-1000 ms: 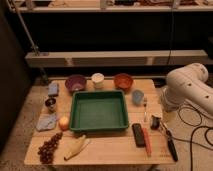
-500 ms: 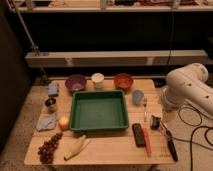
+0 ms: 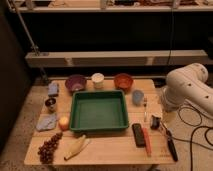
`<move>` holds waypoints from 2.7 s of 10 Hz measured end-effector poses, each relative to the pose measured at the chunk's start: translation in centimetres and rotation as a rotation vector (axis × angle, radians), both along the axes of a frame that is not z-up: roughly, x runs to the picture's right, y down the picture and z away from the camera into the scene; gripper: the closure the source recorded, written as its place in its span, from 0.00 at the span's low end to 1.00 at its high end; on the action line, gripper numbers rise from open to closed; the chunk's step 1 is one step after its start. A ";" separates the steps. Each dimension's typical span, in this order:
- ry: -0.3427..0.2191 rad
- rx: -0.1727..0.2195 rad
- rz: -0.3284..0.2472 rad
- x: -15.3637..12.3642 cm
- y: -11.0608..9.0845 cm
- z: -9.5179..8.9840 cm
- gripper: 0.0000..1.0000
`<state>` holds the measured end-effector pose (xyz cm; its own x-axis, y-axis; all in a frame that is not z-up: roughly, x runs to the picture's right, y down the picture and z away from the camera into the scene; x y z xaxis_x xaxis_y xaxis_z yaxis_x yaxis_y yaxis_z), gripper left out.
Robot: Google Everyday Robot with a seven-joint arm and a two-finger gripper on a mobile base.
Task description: Place banana in table surface
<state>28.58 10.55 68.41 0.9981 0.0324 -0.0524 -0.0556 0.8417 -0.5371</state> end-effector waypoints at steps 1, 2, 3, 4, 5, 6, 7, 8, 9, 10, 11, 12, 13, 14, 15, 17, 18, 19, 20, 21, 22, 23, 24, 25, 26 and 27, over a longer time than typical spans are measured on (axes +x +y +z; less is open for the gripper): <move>0.000 0.000 0.000 0.0 0.0 0.0 0.35; 0.000 0.000 0.000 0.0 0.0 0.0 0.35; 0.000 0.000 0.000 0.0 0.0 0.0 0.35; 0.000 0.001 0.000 0.0 0.0 0.0 0.35; 0.000 0.001 0.000 0.0 0.0 0.0 0.35; 0.000 0.001 0.000 0.0 0.0 0.0 0.35; 0.000 0.001 0.000 0.0 0.0 0.0 0.35; 0.000 0.001 0.000 0.0 0.0 0.0 0.35; 0.000 0.001 0.000 0.0 0.0 0.0 0.35; 0.000 0.001 0.000 0.0 0.0 0.0 0.35; 0.000 0.002 0.000 0.0 0.0 0.0 0.35; -0.001 0.002 0.000 0.0 0.0 0.0 0.35; -0.001 0.002 0.001 0.0 -0.1 0.0 0.35; -0.002 0.005 0.001 -0.1 -0.2 0.0 0.35; -0.017 0.010 -0.028 -0.3 -0.6 -0.2 0.35; -0.077 0.009 -0.120 -2.8 -1.0 -0.5 0.35; -0.104 0.003 -0.166 -4.5 -0.6 -1.0 0.35; -0.135 -0.002 -0.216 -6.8 0.1 -1.6 0.35; -0.174 -0.007 -0.268 -9.5 0.8 -2.1 0.35; -0.212 -0.014 -0.318 -12.1 1.7 -2.8 0.35; -0.261 -0.024 -0.381 -15.0 3.3 -3.8 0.35; -0.293 -0.027 -0.419 -16.8 4.3 -4.5 0.35; -0.341 -0.033 -0.472 -19.3 5.9 -5.5 0.35; -0.401 -0.038 -0.537 -22.3 7.8 -6.8 0.35; -0.452 -0.043 -0.585 -24.6 9.5 -8.0 0.35; -0.514 -0.046 -0.635 -27.0 11.1 -9.2 0.35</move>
<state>1.57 21.63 59.22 0.7249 -0.5386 0.4295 0.6874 0.6060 -0.4003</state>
